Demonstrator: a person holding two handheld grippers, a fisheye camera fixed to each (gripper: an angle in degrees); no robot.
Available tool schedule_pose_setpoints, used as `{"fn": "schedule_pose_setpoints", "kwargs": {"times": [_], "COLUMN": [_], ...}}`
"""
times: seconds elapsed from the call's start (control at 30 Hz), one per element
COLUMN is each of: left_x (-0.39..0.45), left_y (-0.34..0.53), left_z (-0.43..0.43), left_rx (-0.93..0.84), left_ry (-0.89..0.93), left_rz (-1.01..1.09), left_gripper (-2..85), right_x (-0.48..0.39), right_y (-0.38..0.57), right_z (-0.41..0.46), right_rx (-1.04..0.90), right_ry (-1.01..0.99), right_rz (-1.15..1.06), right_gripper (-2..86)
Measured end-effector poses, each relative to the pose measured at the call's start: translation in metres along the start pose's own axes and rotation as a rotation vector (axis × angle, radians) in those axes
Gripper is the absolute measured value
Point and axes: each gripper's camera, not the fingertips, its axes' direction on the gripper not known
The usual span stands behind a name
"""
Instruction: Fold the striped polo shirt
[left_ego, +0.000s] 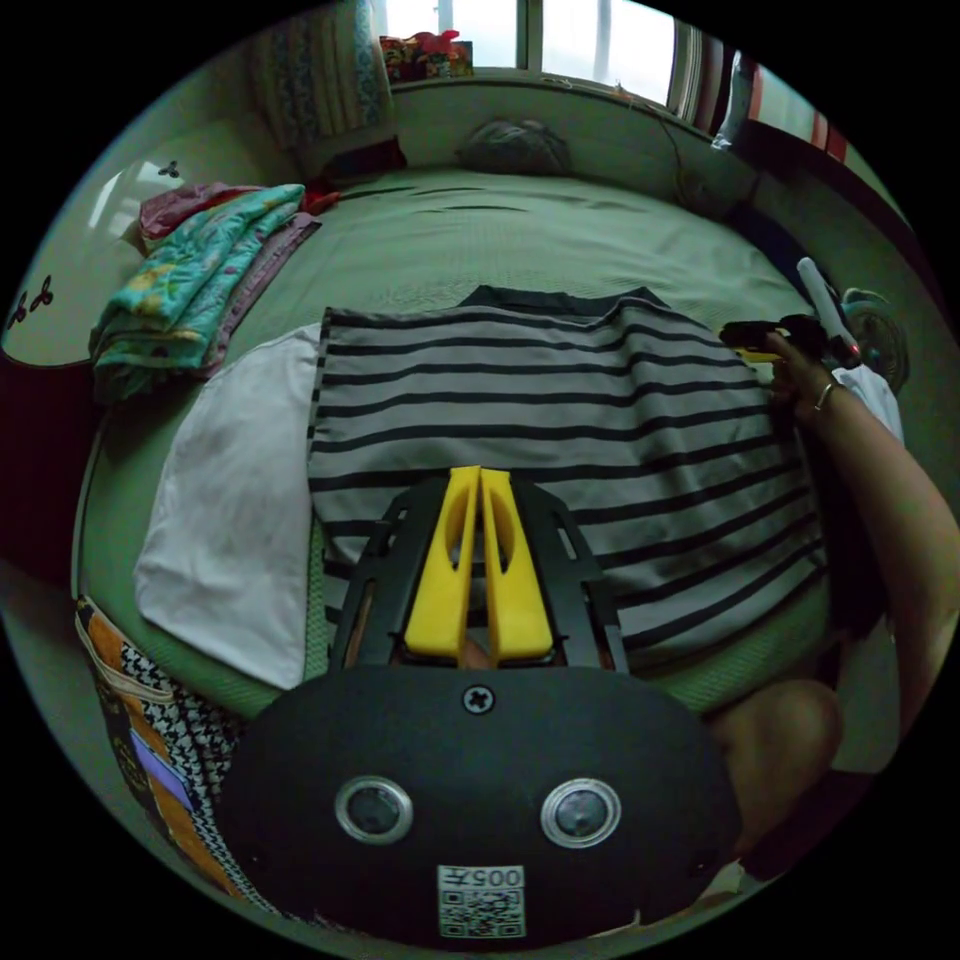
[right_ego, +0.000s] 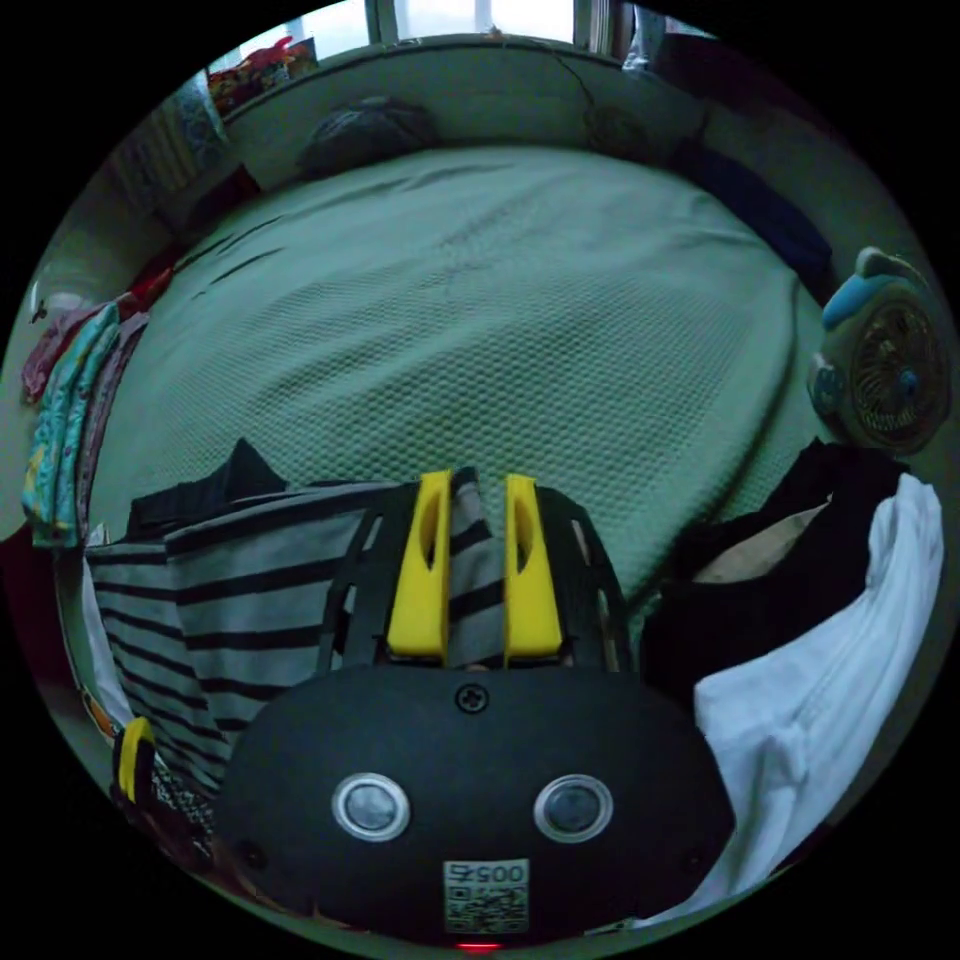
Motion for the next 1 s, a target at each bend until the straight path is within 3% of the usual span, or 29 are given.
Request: {"fn": "schedule_pose_setpoints", "kwargs": {"times": [0.17,0.37,0.73,1.0], "left_x": [0.0,-0.005,-0.017,-0.033], "left_y": [0.003,0.015,0.057,0.084], "left_z": [-0.003,-0.007,-0.021,-0.049], "left_rx": [-0.002,-0.014,-0.01,0.066], "left_ry": [0.017,0.032,-0.041,-0.061], "left_rz": [0.002,-0.027,-0.006,-0.049], "left_gripper": [-0.7,-0.7,-0.6,0.1], "right_x": [-0.018,-0.02,0.001,0.044], "right_y": [0.017,0.065,0.221,0.292], "right_z": [-0.036,-0.093,-0.132,-0.101], "right_rx": [0.123,0.212,0.183,0.065], "right_ry": [0.11,0.056,-0.026,0.065], "right_rz": [-0.124,-0.191,-0.278,-0.233], "right_gripper": [-1.6,-1.7,-1.7,-1.7]}}
